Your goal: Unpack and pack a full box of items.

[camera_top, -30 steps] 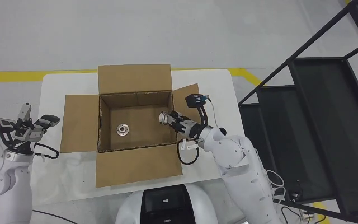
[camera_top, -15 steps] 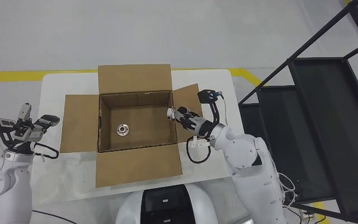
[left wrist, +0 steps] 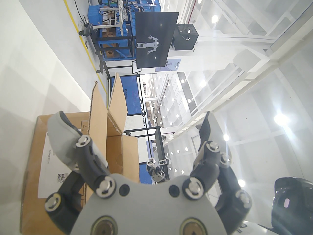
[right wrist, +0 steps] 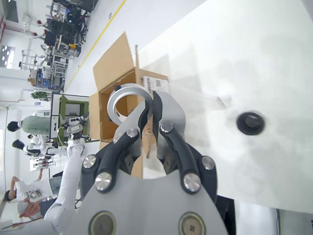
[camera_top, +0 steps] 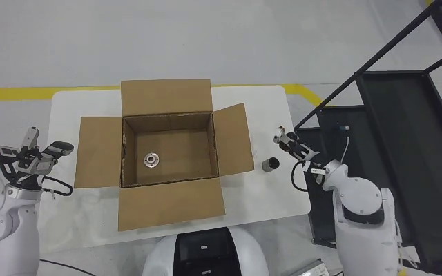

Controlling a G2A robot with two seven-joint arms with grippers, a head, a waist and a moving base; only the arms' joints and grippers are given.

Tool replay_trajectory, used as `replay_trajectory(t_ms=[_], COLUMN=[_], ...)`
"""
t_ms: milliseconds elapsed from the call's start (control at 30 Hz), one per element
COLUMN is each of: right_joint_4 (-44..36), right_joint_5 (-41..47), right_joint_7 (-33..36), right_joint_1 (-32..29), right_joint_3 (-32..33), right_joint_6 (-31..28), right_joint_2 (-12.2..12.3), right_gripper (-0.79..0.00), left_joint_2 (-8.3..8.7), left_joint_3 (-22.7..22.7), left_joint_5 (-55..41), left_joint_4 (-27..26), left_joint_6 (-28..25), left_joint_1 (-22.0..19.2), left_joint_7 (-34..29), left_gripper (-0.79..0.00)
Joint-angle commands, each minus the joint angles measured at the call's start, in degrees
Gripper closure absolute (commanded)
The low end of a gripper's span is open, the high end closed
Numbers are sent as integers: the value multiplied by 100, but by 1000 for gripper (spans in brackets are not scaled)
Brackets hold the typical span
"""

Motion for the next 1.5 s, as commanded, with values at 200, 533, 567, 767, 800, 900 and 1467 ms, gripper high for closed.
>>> replay_trajectory(t_ms=[200, 533, 567, 767, 800, 900, 1467], right_joint_4=[685, 1042, 1089, 1515, 1591, 1813, 2813], right_joint_5=[-635, -1512, -1634, -2297, -2387, -2701, -3942], right_joint_7=[94, 490, 498, 470, 445, 346, -612], right_joint_1=[-130, -407, -409, -320, -289, -175, 673], right_joint_3=[-231, -467, -521, -824, -857, -953, -1502], right_joint_6=[184, 113, 107, 253, 299, 452, 1700], right_joint_2=[79, 201, 211, 256, 262, 279, 265], right_gripper=[0, 0, 0, 0, 0, 0, 0], left_joint_2=[0, 0, 0, 0, 0, 0, 0], left_joint_3=[0, 0, 0, 0, 0, 0, 0], left_joint_5=[0, 0, 0, 0, 0, 0, 0], left_joint_4=[0, 0, 0, 0, 0, 0, 0], left_joint_6=[0, 0, 0, 0, 0, 0, 0], left_joint_1=[0, 0, 0, 0, 0, 0, 0], left_joint_7=[0, 0, 0, 0, 0, 0, 0], left_gripper=[-785, -785, -785, -785, -785, -785, -785])
